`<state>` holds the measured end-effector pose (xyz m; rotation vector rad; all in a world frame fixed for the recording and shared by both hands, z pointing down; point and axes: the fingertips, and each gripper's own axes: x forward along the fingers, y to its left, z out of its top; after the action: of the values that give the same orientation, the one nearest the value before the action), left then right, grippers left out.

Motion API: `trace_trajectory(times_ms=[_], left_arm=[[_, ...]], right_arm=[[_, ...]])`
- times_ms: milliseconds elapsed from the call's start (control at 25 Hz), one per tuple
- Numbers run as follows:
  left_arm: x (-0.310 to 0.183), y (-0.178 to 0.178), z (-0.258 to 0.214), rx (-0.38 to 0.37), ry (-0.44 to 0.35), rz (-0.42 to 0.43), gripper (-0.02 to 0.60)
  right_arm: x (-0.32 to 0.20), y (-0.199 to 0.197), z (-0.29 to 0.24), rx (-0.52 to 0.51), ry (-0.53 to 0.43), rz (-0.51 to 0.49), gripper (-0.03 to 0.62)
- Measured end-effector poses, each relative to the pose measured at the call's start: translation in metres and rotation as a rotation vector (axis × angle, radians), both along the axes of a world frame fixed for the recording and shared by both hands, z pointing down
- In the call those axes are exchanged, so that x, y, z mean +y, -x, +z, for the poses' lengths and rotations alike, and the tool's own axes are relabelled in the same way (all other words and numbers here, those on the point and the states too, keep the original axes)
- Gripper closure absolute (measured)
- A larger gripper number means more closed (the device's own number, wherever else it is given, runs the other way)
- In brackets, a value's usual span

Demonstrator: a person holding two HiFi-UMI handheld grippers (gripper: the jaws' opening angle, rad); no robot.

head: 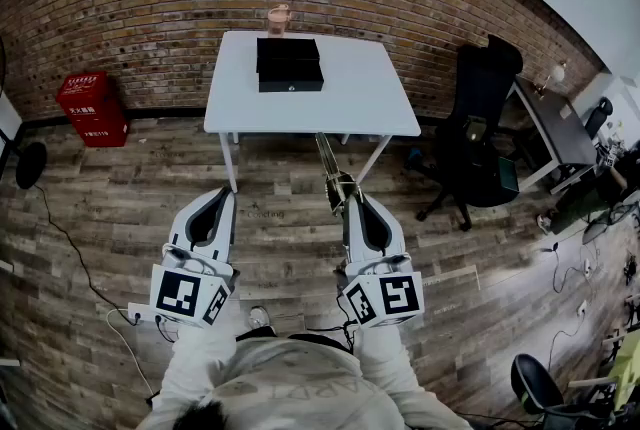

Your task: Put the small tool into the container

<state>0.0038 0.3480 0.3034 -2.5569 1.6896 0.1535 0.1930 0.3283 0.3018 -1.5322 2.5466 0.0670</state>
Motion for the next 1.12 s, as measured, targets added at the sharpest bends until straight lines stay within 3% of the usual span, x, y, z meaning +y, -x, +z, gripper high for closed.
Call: trace_trajectory(times_ms=[1120], left_arm=[[-0.057, 0.057, 0.006, 0.017, -0.009, 0.063, 0.577]], right_arm=[[-0.045, 0.046, 0.01, -0.037, 0.013, 0.095, 0.572]])
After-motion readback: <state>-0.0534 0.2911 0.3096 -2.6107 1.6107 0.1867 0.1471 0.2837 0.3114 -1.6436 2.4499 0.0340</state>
